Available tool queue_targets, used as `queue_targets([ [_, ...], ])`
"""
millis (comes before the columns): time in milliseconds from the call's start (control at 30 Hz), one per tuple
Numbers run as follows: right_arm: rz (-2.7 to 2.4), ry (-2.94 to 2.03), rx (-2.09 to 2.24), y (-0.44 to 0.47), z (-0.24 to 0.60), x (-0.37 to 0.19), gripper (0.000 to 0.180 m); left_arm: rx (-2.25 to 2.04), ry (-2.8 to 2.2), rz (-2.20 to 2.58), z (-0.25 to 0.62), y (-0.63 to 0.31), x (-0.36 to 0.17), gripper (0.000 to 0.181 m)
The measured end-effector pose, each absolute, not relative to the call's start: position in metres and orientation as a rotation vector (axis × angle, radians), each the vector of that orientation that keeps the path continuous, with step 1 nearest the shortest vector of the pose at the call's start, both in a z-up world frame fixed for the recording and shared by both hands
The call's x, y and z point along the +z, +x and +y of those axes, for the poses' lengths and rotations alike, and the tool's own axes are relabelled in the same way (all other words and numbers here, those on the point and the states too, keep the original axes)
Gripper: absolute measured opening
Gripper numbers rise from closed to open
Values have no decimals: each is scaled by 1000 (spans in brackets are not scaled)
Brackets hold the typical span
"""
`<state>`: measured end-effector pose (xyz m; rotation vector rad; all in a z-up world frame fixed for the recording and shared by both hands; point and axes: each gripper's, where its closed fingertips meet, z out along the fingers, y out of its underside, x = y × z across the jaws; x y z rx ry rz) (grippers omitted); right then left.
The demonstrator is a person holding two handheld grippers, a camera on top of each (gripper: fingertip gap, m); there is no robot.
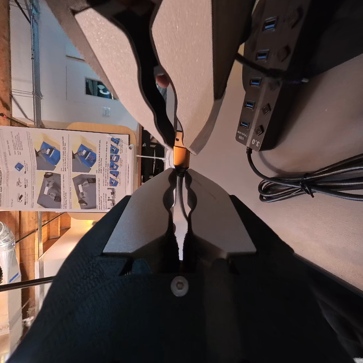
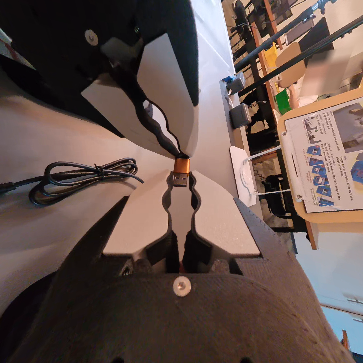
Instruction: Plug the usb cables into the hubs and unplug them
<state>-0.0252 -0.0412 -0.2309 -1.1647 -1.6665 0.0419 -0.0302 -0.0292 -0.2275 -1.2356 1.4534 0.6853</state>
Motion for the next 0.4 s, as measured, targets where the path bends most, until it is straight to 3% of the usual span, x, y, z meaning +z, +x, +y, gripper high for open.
queue_targets([
  [100,-1567,-1131,130,-23,-40,-216,15,553,-1244,1337,-32,-29,-213,10],
  [167,-1441,-1110,248,-16,-37,-198,15,333,-1263,1167,-38,-30,-195,26],
  [267,-1202,-1009,606,-7,-46,-159,15,-352,-1225,866,-59,-20,-166,38],
  [400,-1017,-846,1180,-4,-75,-127,15,-1288,-879,501,-91,-27,-116,41],
])
